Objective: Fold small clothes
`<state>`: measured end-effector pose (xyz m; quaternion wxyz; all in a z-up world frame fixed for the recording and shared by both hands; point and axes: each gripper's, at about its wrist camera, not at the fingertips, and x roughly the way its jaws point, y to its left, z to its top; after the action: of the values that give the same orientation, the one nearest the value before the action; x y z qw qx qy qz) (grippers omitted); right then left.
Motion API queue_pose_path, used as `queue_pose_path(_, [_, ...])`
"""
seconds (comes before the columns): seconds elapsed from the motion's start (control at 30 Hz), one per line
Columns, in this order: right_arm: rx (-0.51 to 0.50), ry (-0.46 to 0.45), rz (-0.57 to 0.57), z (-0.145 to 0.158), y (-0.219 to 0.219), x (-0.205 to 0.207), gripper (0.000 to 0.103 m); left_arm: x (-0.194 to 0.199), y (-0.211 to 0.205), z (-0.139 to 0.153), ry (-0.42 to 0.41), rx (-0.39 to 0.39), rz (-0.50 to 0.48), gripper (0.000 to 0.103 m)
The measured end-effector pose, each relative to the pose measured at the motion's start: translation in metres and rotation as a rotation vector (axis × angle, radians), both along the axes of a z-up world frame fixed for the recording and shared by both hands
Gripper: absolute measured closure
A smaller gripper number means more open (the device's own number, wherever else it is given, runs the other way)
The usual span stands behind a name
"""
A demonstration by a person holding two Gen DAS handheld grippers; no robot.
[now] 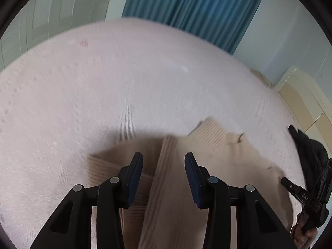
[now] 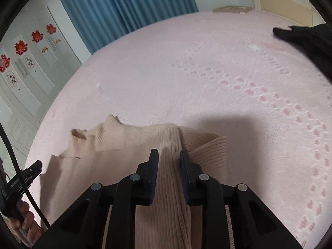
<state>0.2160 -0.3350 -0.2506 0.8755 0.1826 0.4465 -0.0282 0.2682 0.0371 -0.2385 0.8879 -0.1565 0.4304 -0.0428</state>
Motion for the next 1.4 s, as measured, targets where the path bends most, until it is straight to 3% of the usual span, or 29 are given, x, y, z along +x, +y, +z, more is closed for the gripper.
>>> queue_pose_path(0.07, [-0.036, 0.009, 0.008, -0.004, 0.003, 0.002, 0.090, 0.004, -0.002, -0.008, 0.037, 0.019, -0.017, 0.094])
queue_pose_path(0.13, [-0.036, -0.025, 0.010, -0.001, 0.004, 0.002, 0.099, 0.001, 0.002, -0.006, 0.010, -0.010, 0.005, 0.096])
queue_pose_path(0.23, [0.015, -0.134, 0.000, 0.012, 0.000, -0.003, 0.100, -0.012, 0.020, 0.005, -0.082, -0.097, 0.090, 0.096])
queue_pose_path(0.27, [0.032, -0.164, 0.000, 0.016, -0.002, -0.004, 0.100, -0.012, 0.023, 0.006, -0.084, -0.093, 0.095, 0.096])
queue_pose_path(0.4, [-0.021, -0.089, -0.021, 0.001, 0.002, 0.007, 0.100, -0.002, 0.018, -0.006, -0.013, -0.065, 0.088, 0.096])
queue_pose_path(0.5, [-0.024, -0.033, -0.018, -0.010, 0.004, 0.014, 0.096, 0.000, 0.013, -0.008, 0.012, -0.045, 0.082, 0.095])
queue_pose_path(0.63, [-0.072, -0.060, -0.026, 0.005, 0.013, -0.001, 0.092, -0.008, 0.020, 0.000, -0.017, -0.049, 0.084, 0.080])
queue_pose_path(0.7, [-0.083, -0.095, 0.019, 0.022, 0.032, -0.018, 0.088, -0.016, 0.029, 0.007, -0.045, -0.040, 0.102, 0.079])
queue_pose_path(0.77, [-0.091, -0.123, 0.101, 0.036, 0.060, -0.030, 0.071, -0.022, 0.039, 0.011, -0.067, -0.059, 0.118, 0.068])
queue_pose_path(0.8, [-0.088, -0.128, 0.128, 0.039, 0.071, -0.035, 0.069, -0.024, 0.046, 0.013, -0.077, -0.083, 0.126, 0.065])
queue_pose_path(0.93, [-0.028, -0.075, 0.229, 0.030, 0.124, -0.043, 0.069, -0.037, 0.066, 0.017, -0.101, -0.138, 0.151, 0.060])
queue_pose_path(1.03, [-0.086, 0.009, 0.228, 0.009, 0.144, -0.035, 0.069, -0.039, 0.073, 0.018, -0.098, -0.136, 0.142, 0.058])
queue_pose_path(1.17, [-0.197, -0.003, 0.229, 0.003, 0.163, -0.022, 0.067, -0.038, 0.079, 0.020, -0.103, -0.134, 0.120, 0.058])
queue_pose_path(1.4, [-0.231, 0.094, 0.181, -0.012, 0.160, 0.030, 0.068, -0.033, 0.078, 0.024, -0.108, -0.160, 0.092, 0.057])
